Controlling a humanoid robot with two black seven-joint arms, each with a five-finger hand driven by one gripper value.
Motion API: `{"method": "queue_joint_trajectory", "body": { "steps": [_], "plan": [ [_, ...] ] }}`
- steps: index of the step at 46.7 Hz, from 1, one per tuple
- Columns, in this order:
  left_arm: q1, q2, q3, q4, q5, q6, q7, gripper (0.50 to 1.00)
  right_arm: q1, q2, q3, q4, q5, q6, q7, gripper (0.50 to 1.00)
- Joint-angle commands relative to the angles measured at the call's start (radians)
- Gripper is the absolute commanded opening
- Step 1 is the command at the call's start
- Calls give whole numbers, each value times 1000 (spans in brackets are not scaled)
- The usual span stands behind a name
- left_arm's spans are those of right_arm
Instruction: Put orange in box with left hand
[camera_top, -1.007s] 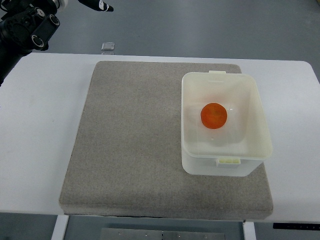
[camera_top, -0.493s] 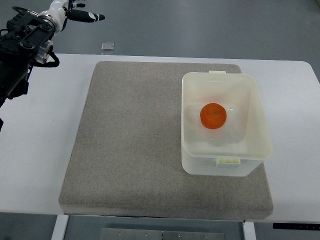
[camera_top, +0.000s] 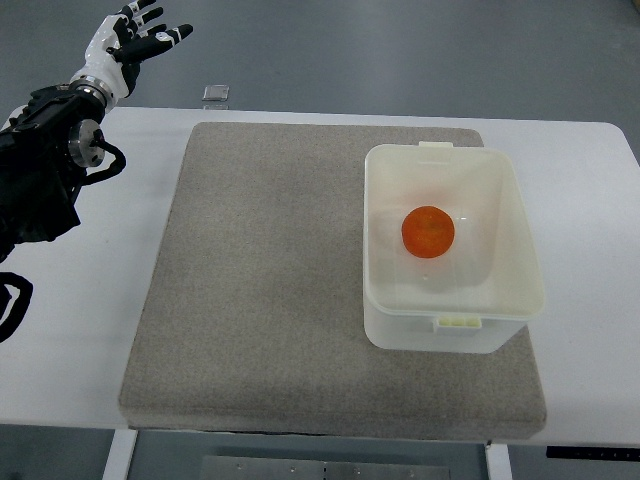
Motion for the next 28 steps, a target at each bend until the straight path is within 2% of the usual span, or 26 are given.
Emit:
{"method": "queue_joint_trajectory", "body": {
  "steps": [1, 14, 20, 28],
  "plan": [
    [26, 0, -82, 0, -23, -29, -1, 904, 0, 0, 0, 0, 0, 0, 0, 926],
    [91, -40, -224, -1, -26, -106, -5, 904, 0, 0, 0, 0, 0, 0, 0, 926],
    [112, -81, -224, 0, -23, -95, -9, 904, 0, 0, 0, 0, 0, 0, 0, 926],
    [118, -87, -227, 0, -23, -94, -9, 919, 0, 0, 0, 0, 0, 0, 0, 926]
  ]
}}
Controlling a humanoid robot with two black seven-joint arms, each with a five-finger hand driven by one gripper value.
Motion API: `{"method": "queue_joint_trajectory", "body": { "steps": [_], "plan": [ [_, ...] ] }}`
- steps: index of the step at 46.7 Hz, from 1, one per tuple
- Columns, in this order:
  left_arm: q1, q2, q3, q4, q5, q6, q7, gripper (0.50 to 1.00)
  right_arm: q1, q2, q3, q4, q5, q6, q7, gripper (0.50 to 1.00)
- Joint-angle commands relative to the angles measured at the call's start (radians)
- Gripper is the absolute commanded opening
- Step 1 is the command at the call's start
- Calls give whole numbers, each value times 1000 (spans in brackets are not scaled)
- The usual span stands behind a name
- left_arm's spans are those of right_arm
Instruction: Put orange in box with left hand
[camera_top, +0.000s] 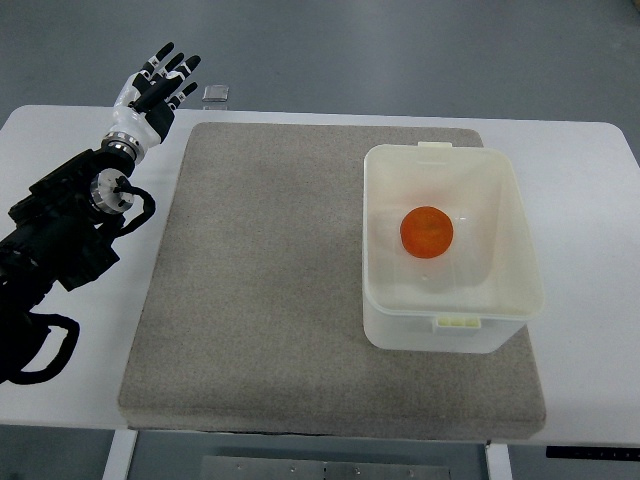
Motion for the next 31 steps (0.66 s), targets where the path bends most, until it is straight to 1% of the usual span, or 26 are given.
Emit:
{"method": "queue_joint_trajectory", "body": {
  "steps": [1, 24, 31],
  "plan": [
    [1, 1, -2, 0, 0, -1, 0, 921, 0, 0, 0, 0, 0, 0, 0, 926],
    [-4, 3, -2, 0, 0, -1, 0, 936, 0, 0, 0, 0, 0, 0, 0, 926],
    [-2, 12, -2, 0, 0, -1, 1, 949, 0, 0, -1, 0, 0, 0, 0, 926]
  ]
}}
